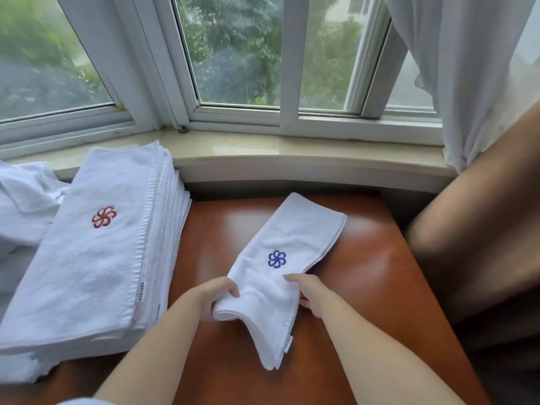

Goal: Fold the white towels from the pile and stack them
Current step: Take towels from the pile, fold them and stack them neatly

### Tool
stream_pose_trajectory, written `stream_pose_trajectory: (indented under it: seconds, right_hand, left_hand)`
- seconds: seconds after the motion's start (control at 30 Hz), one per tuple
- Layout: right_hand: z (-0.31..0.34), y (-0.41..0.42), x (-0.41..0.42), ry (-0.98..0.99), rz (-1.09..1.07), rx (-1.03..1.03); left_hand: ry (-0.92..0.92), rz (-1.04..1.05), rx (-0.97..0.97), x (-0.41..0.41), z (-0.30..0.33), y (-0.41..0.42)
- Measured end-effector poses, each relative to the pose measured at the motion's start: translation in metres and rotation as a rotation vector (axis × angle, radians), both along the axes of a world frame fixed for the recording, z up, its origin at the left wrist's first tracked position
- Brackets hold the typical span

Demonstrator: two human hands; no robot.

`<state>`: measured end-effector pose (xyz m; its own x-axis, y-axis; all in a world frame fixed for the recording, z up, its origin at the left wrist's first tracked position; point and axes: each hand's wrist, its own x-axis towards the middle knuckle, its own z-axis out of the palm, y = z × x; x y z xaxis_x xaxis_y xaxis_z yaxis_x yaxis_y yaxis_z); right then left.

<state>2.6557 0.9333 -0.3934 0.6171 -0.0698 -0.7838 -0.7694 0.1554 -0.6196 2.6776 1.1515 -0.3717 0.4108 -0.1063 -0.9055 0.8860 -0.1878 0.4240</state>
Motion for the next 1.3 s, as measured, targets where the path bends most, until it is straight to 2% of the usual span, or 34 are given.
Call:
stream_pose_trajectory:
  seconds: [0.13, 0.2, 0.27, 0.43, 0.53, 0.63, 0.73, 0.8, 0.9, 1.07, 1.13, 1.23, 1.3]
  right_hand:
    - [0.004, -0.001, -0.021, -0.057, 0.138, 0.153]
    - [0.002, -0.001, -0.029, -0.052, 0.209, 0.141]
    - [0.002, -0.002, -0.035, -0.08, 0.127, 0.111]
    - [0.013, -0.008, -0.047, -0.144, -0.224, 0.091]
    - [0.015, -0.019, -0.055, -0.173, -0.342, -0.072]
    - [0.003, -0.03, -0.069, -0.07, -0.105, -0.339]
    - [-0.004, -0.032, -0.087, 0.02, 0.179, -0.464]
    - [-0.009, -0.033, -0.094, 0.006, 0.265, -0.548]
    - [-0.015, -0.033, -0.1, 0.021, 0.292, -0.545]
    - [-0.014, -0.028, -0.102, 0.015, -0.002, -0.317]
    - [-0.008, -0.026, -0.106, 0.05, 0.023, -0.269]
    - [-0.009, -0.019, -0.114, 0.099, 0.196, -0.345]
    - [-0.019, -0.012, -0.117, 0.058, 0.221, -0.449]
  left_hand:
    - [0.001, 0.292, -0.153, -0.015, 0.007, -0.011]
    - [-0.011, 0.406, -0.179, -0.02, 0.005, -0.016]
    - [-0.038, 0.419, -0.147, -0.026, 0.002, -0.02]
    - [0.0, 0.255, -0.081, -0.051, -0.001, -0.02]
    - [0.016, -0.004, 0.032, -0.071, 0.003, -0.021]
    - [-0.022, -0.267, 0.146, -0.09, 0.003, -0.022]
    - [-0.091, -0.452, 0.316, -0.104, -0.003, -0.022]
    - [-0.136, -0.458, 0.348, -0.106, -0.009, -0.02]
    - [-0.217, -0.415, 0.377, -0.103, -0.011, -0.019]
    - [-0.277, -0.167, 0.322, -0.095, -0.007, -0.021]
    - [-0.329, -0.122, 0.382, -0.094, -0.006, -0.019]
    - [-0.389, -0.333, 0.533, -0.1, -0.016, -0.008]
    - [-0.351, -0.414, 0.518, -0.109, -0.022, -0.003]
